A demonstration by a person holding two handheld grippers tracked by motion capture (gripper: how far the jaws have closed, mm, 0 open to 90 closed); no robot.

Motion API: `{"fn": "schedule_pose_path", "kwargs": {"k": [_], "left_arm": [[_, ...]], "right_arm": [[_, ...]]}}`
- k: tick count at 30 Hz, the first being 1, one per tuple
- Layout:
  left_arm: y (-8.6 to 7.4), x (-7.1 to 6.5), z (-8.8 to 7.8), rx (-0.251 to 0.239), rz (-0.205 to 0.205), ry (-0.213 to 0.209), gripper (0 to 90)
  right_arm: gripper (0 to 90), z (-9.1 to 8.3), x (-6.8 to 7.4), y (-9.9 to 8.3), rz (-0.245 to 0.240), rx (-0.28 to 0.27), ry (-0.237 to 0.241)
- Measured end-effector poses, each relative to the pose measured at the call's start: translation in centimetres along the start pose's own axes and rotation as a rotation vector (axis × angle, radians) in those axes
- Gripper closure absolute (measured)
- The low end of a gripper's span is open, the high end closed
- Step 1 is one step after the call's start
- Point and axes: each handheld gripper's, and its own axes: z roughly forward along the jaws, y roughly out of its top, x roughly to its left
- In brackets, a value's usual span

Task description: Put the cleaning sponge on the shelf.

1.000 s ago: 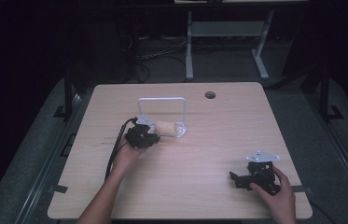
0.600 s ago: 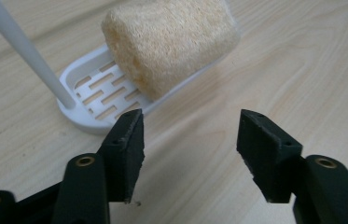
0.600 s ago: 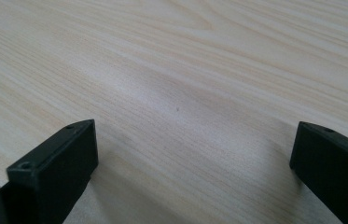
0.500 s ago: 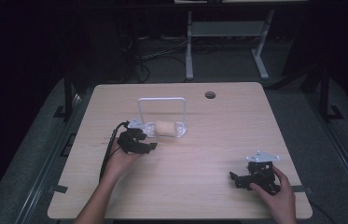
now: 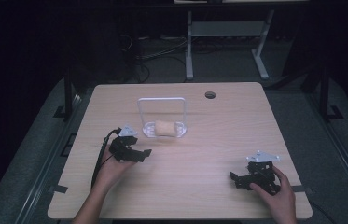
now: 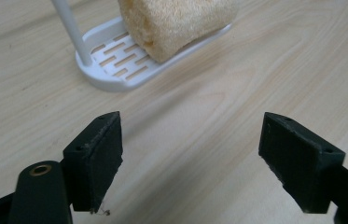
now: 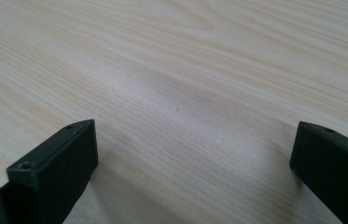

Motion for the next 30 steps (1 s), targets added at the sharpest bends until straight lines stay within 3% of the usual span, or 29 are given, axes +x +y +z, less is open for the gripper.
{"fn": "schedule_pose_path", "kwargs": {"k": [13, 19, 30], "left_arm": [[-3.1, 0.2, -3.1, -0.027, -0.006, 0.044, 17.5], [-4.9, -0.1, -3.9, -0.023, -0.006, 0.071, 14.2], [-7.3, -0.5, -4.5, -0.012, 0.002, 0.074, 13.4]], "right_arm": [[0.6, 0.0, 0.0, 0.0, 0.0, 0.0, 0.0], [0.6, 0.0, 0.0, 0.0, 0.0, 0.0, 0.0], [0.6, 0.0, 0.0, 0.0, 0.002, -0.001, 0.001]]}}
